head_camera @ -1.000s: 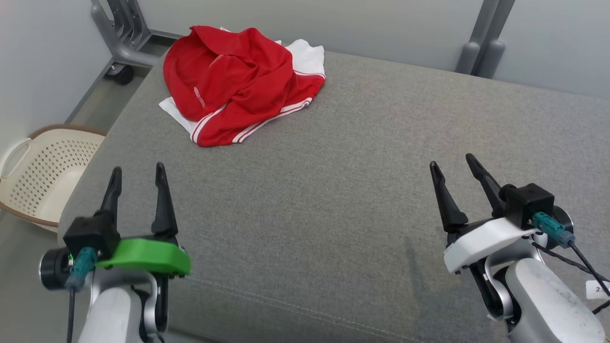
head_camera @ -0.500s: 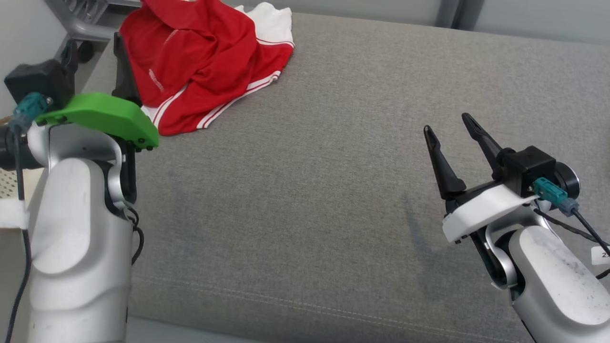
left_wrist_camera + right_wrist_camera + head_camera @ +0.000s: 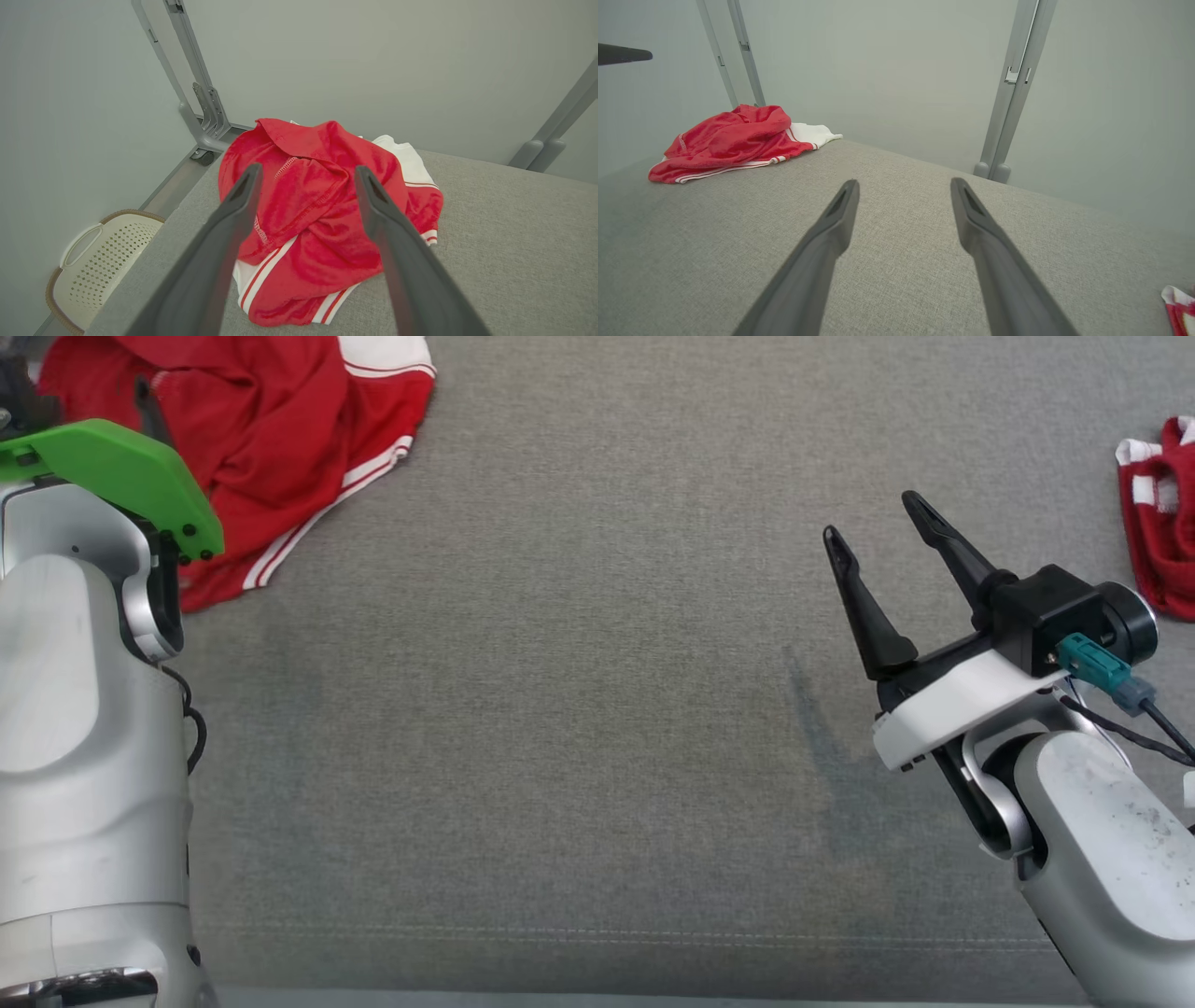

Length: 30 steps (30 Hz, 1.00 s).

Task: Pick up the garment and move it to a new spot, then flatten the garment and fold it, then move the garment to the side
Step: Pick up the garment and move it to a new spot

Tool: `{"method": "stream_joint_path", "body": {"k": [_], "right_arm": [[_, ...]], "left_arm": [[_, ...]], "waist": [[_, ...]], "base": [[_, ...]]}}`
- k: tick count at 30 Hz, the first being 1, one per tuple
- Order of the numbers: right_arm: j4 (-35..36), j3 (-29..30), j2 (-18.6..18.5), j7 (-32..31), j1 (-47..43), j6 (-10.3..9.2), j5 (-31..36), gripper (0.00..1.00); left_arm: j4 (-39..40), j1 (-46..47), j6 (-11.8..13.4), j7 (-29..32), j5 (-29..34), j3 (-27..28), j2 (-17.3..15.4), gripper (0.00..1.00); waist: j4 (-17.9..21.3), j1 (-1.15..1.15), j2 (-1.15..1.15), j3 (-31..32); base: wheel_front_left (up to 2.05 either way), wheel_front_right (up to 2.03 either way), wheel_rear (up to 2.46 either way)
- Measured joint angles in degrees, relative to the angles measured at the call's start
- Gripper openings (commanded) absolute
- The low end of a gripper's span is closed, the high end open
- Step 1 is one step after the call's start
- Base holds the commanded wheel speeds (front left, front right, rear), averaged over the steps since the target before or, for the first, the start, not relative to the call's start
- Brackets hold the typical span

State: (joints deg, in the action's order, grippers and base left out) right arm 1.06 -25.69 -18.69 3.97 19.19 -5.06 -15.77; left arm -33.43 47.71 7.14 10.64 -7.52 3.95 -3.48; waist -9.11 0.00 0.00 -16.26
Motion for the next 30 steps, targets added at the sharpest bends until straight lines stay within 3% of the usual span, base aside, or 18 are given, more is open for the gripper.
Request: {"method": "stream_joint_path", "body": {"k": [5, 12, 22, 30], "right_arm": [[1.45, -0.13, -0.78, -0.54, 0.99, 0.49, 0.51, 1.0], [3.13, -0.76, -1.04, -1.03, 2.05, 1.03, 0.79, 1.0], [4.82, -1.27, -1.51, -1.58, 2.96, 1.9, 1.3, 1.0], [5.48, -1.67, -1.87, -2.02, 3.03, 2.19, 1.72, 1.0]], "left_arm": [[-3.57, 3.31, 0.0, 1.68, 1.41, 1.56, -0.43, 1.0], [-9.33, 4.8, 0.0, 4.11, 4.87, 3.47, -3.43, 1.0], [-14.03, 8.1, 0.0, 6.23, 6.52, 2.85, -3.93, 1.0], [-17.61, 9.12, 0.0, 7.59, 8.95, 3.7, -7.61, 1.0]], "waist": [[2.87, 0.0, 0.0, -2.3], [6.5, 0.0, 0.0, -4.75], [10.27, 0.0, 0.0, -7.45], [12.88, 0.0, 0.0, -8.42]], "base": [[0.0, 0.0, 0.0], [0.0, 0.0, 0.0], [0.0, 0.0, 0.0], [0.0, 0.0, 0.0]]}}
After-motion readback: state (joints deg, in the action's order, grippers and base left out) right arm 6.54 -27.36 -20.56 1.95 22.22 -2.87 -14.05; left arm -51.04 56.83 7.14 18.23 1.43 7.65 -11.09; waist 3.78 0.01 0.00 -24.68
